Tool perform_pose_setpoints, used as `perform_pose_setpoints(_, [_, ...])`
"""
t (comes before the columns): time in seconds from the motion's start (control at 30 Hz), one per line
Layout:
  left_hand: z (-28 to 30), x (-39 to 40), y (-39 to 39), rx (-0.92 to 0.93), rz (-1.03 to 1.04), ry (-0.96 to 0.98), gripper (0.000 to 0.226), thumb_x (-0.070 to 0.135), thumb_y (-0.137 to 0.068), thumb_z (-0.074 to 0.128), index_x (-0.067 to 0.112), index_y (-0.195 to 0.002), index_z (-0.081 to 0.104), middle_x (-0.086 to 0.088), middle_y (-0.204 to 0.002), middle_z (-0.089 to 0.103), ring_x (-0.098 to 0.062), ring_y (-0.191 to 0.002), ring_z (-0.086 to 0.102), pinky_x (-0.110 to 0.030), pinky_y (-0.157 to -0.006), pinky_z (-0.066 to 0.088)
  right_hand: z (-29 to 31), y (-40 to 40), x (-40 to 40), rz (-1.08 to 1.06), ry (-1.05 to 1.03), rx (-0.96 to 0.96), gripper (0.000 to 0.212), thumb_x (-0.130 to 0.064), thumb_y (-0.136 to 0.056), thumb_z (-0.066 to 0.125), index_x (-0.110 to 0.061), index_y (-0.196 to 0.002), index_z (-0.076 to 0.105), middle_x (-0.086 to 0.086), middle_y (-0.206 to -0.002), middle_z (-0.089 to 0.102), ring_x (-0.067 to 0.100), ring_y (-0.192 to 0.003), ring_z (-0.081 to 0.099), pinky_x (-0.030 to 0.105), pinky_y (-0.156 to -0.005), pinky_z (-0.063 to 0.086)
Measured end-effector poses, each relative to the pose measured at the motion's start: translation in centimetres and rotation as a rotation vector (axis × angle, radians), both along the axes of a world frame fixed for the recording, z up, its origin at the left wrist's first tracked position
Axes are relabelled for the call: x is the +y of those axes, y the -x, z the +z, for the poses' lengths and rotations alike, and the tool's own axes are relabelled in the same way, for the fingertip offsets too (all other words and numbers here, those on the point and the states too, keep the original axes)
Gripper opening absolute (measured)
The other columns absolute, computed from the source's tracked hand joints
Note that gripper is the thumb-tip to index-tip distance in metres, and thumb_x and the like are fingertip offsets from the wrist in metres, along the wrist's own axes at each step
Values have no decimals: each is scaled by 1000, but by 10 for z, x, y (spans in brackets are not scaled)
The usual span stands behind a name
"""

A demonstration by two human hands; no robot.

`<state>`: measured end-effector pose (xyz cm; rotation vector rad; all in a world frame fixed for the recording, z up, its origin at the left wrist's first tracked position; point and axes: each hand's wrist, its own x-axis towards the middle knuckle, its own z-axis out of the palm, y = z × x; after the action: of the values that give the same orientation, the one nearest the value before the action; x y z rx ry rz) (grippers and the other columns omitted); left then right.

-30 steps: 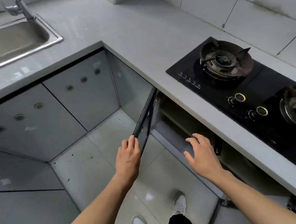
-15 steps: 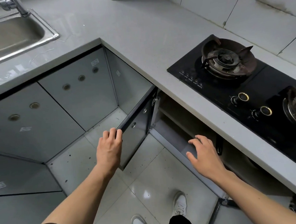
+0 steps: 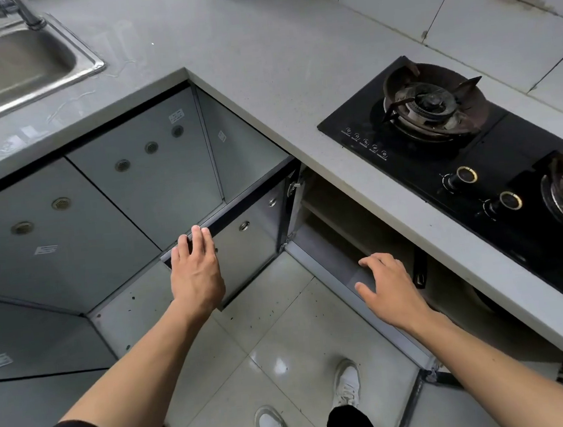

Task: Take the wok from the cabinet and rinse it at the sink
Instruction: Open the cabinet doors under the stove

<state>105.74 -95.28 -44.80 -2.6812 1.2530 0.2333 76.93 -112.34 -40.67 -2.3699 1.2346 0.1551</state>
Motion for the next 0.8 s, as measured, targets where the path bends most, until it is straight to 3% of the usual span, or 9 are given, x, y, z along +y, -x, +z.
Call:
perform_pose_setpoints(0.13, [4,-5,-3,58,30,25,87,29,-84,59,2,-151,10,-16,-158,15,-37,-139,23,-42,-116,26,1,5,1,-3,-16,30,49,-35,-93,55,-17,-136,43,4,-141,44,22,-128,40,40,-107,39])
perform_pose_setpoints(0.27, [10,-10,3,75,43,38,82,32,-83,59,2,-147,18,-16,-152,24,-34,-133,30,-40,-110,33,4,13,4,-28,-37,28,50,-36,-93,55,-17,-138,42,5,-142,43,22,-130,38,41,-108,37])
perform_pose_setpoints(0.6, [20,-31,34,67,-76,24,65,35,-79,64,10,-133,38,-12,-149,29,-33,-133,29,-41,-101,37,-1,65,7,-140,-65,39,51,-36,-93,56,-16,-138,42,5,-143,43,24,-131,39,39,-108,37])
perform_pose_setpoints(0.8, [36,-59,71,187,-147,75,52,36,-86,61,18,-133,48,-13,-156,27,-33,-144,20,-47,-107,38,-15,87,-2,-247,-119,5,51,-37,-93,56,-18,-137,42,4,-142,44,22,-129,39,34,-107,36])
